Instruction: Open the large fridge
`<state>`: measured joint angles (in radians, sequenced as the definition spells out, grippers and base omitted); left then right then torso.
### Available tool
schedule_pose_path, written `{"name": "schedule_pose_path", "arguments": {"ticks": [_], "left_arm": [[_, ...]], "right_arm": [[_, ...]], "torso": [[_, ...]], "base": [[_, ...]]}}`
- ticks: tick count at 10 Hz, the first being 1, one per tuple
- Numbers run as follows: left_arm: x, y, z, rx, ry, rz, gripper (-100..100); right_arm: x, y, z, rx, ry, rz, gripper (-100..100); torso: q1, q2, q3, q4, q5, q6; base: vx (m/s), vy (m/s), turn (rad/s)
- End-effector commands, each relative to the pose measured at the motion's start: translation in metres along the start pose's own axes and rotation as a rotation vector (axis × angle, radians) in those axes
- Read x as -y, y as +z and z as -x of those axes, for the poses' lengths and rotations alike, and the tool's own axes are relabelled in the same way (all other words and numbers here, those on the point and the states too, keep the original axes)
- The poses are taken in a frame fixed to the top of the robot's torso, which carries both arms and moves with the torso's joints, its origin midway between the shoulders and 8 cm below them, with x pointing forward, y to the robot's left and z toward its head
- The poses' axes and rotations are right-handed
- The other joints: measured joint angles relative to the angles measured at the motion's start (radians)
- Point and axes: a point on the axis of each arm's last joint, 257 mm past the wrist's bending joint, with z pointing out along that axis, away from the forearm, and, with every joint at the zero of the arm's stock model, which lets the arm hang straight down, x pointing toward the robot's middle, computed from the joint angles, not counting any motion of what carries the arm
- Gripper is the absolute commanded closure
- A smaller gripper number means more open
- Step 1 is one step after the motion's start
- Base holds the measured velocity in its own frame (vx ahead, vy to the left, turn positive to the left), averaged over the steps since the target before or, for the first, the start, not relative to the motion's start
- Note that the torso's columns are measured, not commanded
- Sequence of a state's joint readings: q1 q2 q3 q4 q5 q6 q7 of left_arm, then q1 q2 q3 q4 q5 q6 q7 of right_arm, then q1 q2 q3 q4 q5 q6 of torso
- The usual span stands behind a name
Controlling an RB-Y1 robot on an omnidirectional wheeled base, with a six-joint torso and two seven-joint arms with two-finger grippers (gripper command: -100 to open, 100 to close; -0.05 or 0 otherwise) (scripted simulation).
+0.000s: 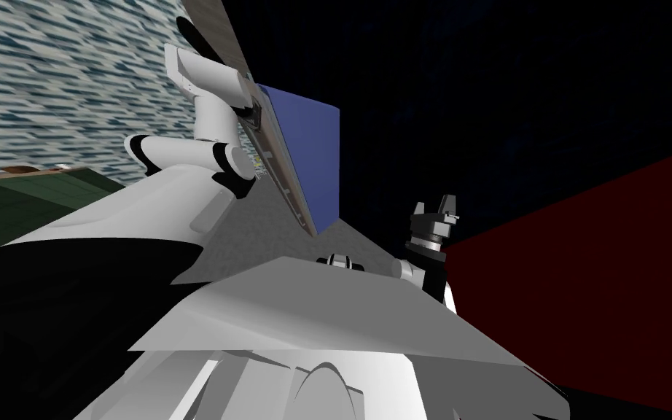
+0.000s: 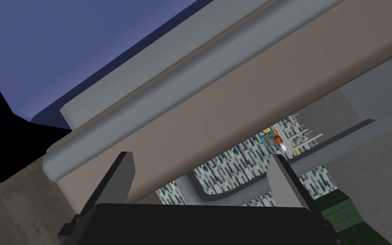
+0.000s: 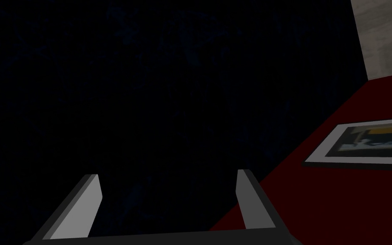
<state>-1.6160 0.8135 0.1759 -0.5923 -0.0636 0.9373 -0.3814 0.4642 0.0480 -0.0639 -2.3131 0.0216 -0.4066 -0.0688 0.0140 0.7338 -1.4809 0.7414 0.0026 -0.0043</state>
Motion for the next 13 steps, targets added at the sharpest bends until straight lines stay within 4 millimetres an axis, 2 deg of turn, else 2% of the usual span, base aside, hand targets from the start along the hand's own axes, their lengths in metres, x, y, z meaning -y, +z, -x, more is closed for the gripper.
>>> {"name": "schedule_pose_path", "arguments": {"ticks": [1, 2, 3, 4, 5, 6, 7, 8, 10, 11, 13], "left_arm": [[0.002, -0.005, 0.022, 0.018, -0.021, 0.004, -100], [-0.002, -0.009, 0.034, 0.02, -0.037, 0.024, -100], [-0.003, -0.009, 0.037, 0.021, -0.04, 0.028, -100], [-0.009, -0.004, 0.02, 0.002, -0.027, 0.042, -100], [-0.01, -0.004, 0.019, 0.0, -0.028, 0.045, -100], [-0.009, -0.005, 0.018, -0.001, -0.027, 0.044, 100], [-0.015, -0.006, 0.008, -0.053, -0.103, 0.05, 100], [-0.012, -0.008, 0.003, -0.074, -0.116, 0.047, 100], [0.007, -0.015, -0.003, -0.112, -0.15, -0.004, 100], [0.029, -0.026, -0.001, -0.123, -0.167, -0.061, 100], [0.035, -0.028, -0.01, -0.163, -0.193, -0.08, 100]], "right_arm": [[0.0, 0.0, 0.0, 0.0, 0.0, 0.0, 0], [0.0, 0.0, 0.0, 0.0, 0.0, 0.0, 0], [0.0, 0.0, 0.0, 0.0, 0.0, 0.0, 0], [0.0, 0.0, 0.0, 0.0, 0.0, 0.0, 0], [0.0, 0.0, 0.0, 0.0, 0.0, 0.0, 0], [0.0, 0.0, 0.0, 0.0, 0.0, 0.0, 0], [0.0, 0.0, 0.0, 0.0, 0.0, 0.0, 0], [0.0, 0.0, 0.0, 0.0, 0.0, 0.0, 0], [0.0, 0.0, 0.0, 0.0, 0.0, 0.0, 0], [0.0, 0.0, 0.0, 0.0, -0.001, 0.0, 0], [0.0, 0.0, 0.0, 0.0, 0.0, 0.0, 0]], "torso": [[-0.001, 0.0, -0.001, 0.001, -0.001, -0.001], [-0.001, -0.002, -0.002, 0.0, -0.001, -0.001], [-0.002, -0.002, -0.002, 0.001, -0.002, -0.001], [-0.002, -0.002, -0.002, 0.0, -0.002, 0.0], [-0.005, -0.002, -0.001, -0.003, -0.001, 0.003], [-0.007, -0.001, 0.0, -0.005, 0.0, 0.004], [-0.008, -0.001, 0.001, -0.006, 0.001, 0.003], [0.004, -0.007, -0.002, -0.009, 0.006, -0.002], [0.02, -0.025, -0.021, -0.01, 0.007, 0.002], [0.017, -0.027, -0.024, -0.009, 0.004, 0.004], [-0.012, -0.027, -0.023, -0.01, -0.01, 0.019]], "base": [[0.001, -0.019, 0.009], [0.004, -0.044, 0.018], [0.016, -0.039, 0.044], [0.001, -0.022, 0.012], [-0.009, -0.011, -0.004], [-0.005, -0.006, -0.01], [0.134, 0.142, 0.295], [0.206, 0.157, 0.378], [0.08, 0.119, 0.448], [-0.017, 0.062, 0.277], [-0.005, 0.024, 0.024]]}}
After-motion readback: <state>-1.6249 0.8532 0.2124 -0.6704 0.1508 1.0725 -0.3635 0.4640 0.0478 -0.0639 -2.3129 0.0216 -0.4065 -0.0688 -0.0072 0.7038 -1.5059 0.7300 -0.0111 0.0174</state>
